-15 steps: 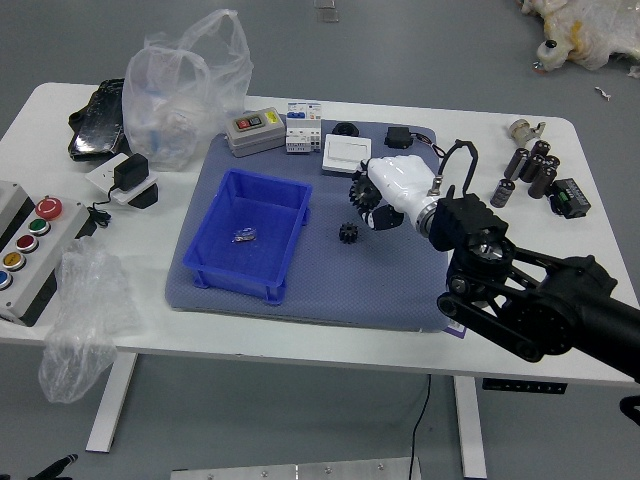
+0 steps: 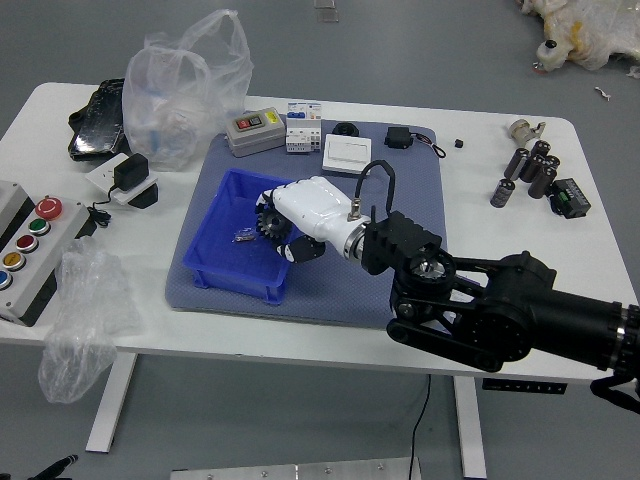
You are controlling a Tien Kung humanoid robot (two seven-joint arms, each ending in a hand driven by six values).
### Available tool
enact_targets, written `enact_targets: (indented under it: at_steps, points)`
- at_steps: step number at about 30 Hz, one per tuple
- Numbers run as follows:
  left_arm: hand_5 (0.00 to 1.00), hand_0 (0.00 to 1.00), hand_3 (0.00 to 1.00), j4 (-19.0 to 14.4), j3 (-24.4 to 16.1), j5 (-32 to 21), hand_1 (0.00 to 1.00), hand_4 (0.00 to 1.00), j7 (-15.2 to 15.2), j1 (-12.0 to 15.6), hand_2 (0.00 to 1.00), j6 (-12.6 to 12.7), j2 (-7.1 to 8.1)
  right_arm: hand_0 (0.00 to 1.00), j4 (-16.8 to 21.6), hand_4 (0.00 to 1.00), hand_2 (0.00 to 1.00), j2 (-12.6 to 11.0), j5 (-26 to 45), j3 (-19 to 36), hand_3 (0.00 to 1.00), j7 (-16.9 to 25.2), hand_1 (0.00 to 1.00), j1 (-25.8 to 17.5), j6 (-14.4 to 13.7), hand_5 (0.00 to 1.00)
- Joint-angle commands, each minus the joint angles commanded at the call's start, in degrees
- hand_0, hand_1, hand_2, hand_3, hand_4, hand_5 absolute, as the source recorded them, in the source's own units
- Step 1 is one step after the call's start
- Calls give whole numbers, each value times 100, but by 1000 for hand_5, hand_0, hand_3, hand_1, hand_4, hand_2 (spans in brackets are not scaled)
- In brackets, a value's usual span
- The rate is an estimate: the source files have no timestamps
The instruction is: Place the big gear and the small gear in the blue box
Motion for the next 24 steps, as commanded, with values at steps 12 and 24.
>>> enact_targets:
  at_steps: [12,24]
  points:
    - [719,651,726,-2,-126,124,593,754,46,-18,586,5,17,901,-96,679,998,62,206,-13,998,-67,998,-10,257,313]
    - [719,651,727,-2,-175,137,594,755,62,4,586,23,-12,692,-225,694,845,-258,152,988,897,-49,803,-540,-458,304]
